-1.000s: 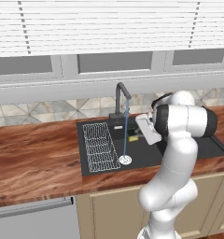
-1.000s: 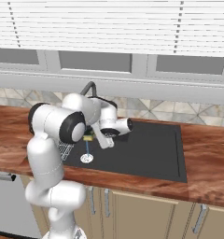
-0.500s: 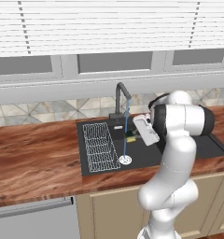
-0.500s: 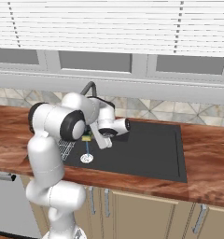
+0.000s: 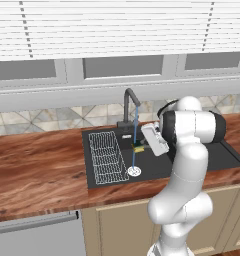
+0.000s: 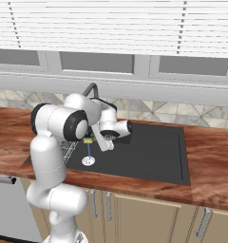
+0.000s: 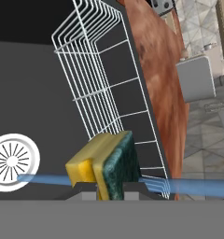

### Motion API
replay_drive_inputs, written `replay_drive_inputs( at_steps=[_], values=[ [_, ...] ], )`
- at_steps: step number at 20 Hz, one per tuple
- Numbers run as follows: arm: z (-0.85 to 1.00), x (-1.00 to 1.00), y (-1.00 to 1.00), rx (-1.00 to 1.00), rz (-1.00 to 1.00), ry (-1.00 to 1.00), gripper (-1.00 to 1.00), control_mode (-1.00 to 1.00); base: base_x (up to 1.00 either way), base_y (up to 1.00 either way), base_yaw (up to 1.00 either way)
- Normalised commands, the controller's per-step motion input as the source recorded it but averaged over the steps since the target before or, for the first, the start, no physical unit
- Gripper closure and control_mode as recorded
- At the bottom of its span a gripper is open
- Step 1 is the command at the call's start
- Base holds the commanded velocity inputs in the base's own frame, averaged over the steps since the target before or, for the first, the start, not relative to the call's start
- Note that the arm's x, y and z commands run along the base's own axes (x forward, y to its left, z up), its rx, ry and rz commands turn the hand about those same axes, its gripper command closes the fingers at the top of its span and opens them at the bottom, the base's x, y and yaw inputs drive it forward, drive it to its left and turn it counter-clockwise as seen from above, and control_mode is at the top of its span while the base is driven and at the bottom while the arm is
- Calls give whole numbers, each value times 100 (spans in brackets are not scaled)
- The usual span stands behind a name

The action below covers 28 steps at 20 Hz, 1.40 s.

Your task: Soak the sponge with water for a few seconds and then drop it inside the sink.

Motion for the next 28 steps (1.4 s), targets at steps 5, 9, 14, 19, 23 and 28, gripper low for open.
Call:
replay_drive_inputs(
  at_steps=[5, 9, 14, 19, 23, 28],
  values=[
    [0, 0, -2, 0, 1, 0, 100, -100, 0, 0, 0],
    [-2, 0, -16, -6, 1, 0, 100, -100, 0, 0, 0],
    [-8, 0, -20, -8, 1, 0, 100, -100, 0, 0, 0],
    [-15, 0, -16, -7, 0, 0, 100, -100, 0, 0, 0],
    [-35, 0, -7, -6, 0, 0, 100, -100, 0, 0, 0],
    [-20, 0, -7, -9, 0, 0, 100, -100, 0, 0, 0]
  ],
)
